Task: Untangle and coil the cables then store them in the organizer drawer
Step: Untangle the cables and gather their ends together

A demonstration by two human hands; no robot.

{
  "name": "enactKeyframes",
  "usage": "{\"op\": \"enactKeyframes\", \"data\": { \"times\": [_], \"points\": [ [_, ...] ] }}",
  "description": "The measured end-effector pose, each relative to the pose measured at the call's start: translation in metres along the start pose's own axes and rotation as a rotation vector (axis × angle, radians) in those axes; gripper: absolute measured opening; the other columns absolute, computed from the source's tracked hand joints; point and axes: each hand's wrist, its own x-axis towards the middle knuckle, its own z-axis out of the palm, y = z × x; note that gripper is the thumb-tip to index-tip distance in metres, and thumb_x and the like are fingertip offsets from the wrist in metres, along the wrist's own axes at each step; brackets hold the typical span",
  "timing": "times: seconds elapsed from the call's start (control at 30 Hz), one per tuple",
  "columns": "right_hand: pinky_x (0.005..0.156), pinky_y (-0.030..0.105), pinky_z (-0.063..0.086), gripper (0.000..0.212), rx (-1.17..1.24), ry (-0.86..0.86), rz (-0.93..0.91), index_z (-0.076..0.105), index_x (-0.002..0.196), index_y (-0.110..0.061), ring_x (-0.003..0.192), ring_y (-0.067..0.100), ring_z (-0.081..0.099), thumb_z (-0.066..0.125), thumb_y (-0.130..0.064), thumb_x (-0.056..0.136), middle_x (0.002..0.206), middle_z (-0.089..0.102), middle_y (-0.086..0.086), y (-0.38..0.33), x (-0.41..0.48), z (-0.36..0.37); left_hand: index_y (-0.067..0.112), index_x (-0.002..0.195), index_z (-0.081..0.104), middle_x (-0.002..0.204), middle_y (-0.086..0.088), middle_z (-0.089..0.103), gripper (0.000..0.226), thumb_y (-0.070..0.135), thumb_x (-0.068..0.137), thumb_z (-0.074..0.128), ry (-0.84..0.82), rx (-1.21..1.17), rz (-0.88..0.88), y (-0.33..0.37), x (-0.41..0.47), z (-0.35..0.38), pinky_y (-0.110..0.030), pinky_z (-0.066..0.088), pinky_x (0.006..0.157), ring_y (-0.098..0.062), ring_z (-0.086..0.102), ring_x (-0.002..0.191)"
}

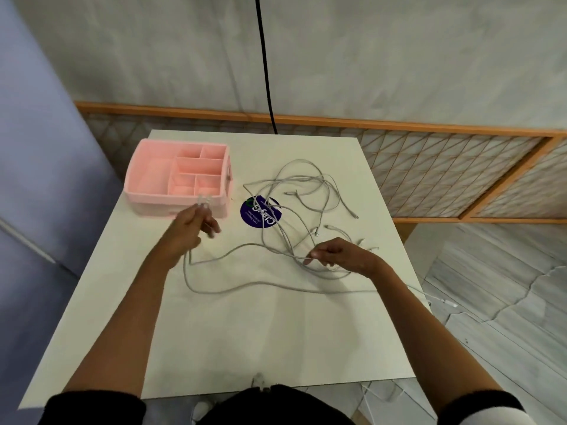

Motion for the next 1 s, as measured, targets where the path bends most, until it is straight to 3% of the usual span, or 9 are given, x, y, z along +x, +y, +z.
{"op": "enactKeyframes", "data": {
  "times": [0.13,0.23,0.4,0.5,0.63,0.73,0.87,0.93,1.0],
  "points": [
    [0.072,0.027,0.041,0.013,-0.183,-0.007,0.119,0.074,0.089,-0.023,0.066,0.005,0.051,0.062,-0.025,0.091,0.085,0.070,0.010,0.025,-0.006,-0.011,0.021,0.072,0.043,0.046,0.015,0.038,0.037,0.029,0.105,0.030,0.183,-0.402,0.045,-0.019,0.011,-0.048,-0.014,0.016,0.037,0.001,0.026,0.037],
    [0.065,0.015,0.038,0.019,-0.319,0.009,0.202,0.068,0.077,-0.033,0.058,-0.002,0.052,0.061,-0.022,0.091,0.066,0.061,-0.010,0.033,-0.012,-0.018,0.024,0.066,0.045,0.044,0.015,0.033,0.042,0.028,0.105,0.032,0.281,-0.582,0.060,-0.027,0.011,-0.078,-0.016,0.011,0.039,0.002,0.024,0.035],
    [0.059,0.006,0.039,0.017,-0.325,0.098,0.248,0.069,0.076,-0.025,0.054,-0.008,0.055,0.064,-0.014,0.088,0.063,0.061,-0.013,0.040,-0.017,-0.020,0.025,0.063,0.046,0.043,0.014,0.030,0.043,0.029,0.104,0.032,0.356,-0.788,0.068,-0.041,0.013,-0.092,-0.017,0.012,0.040,-0.002,0.023,0.035],
    [0.058,0.009,0.039,0.016,-0.272,0.116,0.254,0.072,0.078,-0.017,0.054,-0.009,0.055,0.065,-0.006,0.086,0.062,0.065,-0.015,0.043,-0.021,-0.020,0.025,0.048,0.054,0.045,0.012,0.029,0.059,0.023,0.103,0.033,0.424,-0.933,0.053,-0.049,0.013,-0.095,-0.016,0.014,0.038,-0.004,0.022,0.036],
    [0.063,0.012,0.041,0.010,-0.308,0.180,0.277,0.074,0.084,-0.009,0.058,-0.007,0.056,0.066,-0.005,0.085,0.058,0.065,-0.021,0.056,-0.030,-0.019,0.025,0.047,0.052,0.045,0.011,0.030,0.060,0.023,0.103,0.033,0.470,-1.036,0.049,-0.057,0.012,-0.099,-0.016,0.015,0.038,-0.005,0.021,0.036],
    [0.080,0.031,0.043,0.012,-0.439,0.259,0.365,0.072,0.080,-0.031,0.077,0.005,0.059,0.067,-0.022,0.087,0.059,0.061,-0.029,0.072,-0.037,-0.024,0.026,0.048,0.051,0.046,0.012,0.030,0.058,0.027,0.103,0.034,0.499,-1.060,0.034,-0.062,0.011,-0.099,-0.016,0.015,0.039,-0.006,0.022,0.037],
    [0.084,0.036,0.028,0.012,-0.599,0.422,0.459,0.071,0.085,-0.036,0.097,0.014,0.049,0.068,-0.045,0.077,0.075,0.063,-0.018,0.093,-0.059,-0.034,0.026,0.047,0.052,0.046,0.011,0.031,0.059,0.026,0.103,0.034,0.525,-1.071,0.023,-0.067,0.009,-0.100,-0.015,0.016,0.039,-0.007,0.023,0.037],
    [0.070,0.032,0.021,0.007,-0.610,0.505,0.491,0.069,0.086,-0.033,0.099,0.020,0.046,0.067,-0.039,0.082,0.083,0.062,-0.010,0.094,-0.066,-0.035,0.027,0.049,0.051,0.046,0.011,0.031,0.056,0.027,0.103,0.035,0.512,-1.064,0.022,-0.069,0.009,-0.096,-0.015,0.017,0.039,-0.007,0.023,0.038],
    [0.062,0.029,0.026,0.008,-0.521,0.632,0.490,0.073,0.086,-0.016,0.091,0.029,0.055,0.066,-0.021,0.088,0.089,0.066,0.004,0.094,-0.065,-0.036,0.027,0.051,0.050,0.046,0.011,0.030,0.054,0.025,0.102,0.034,0.510,-1.075,0.016,-0.071,0.011,-0.093,-0.015,0.017,0.039,-0.007,0.022,0.038]
  ]
}}
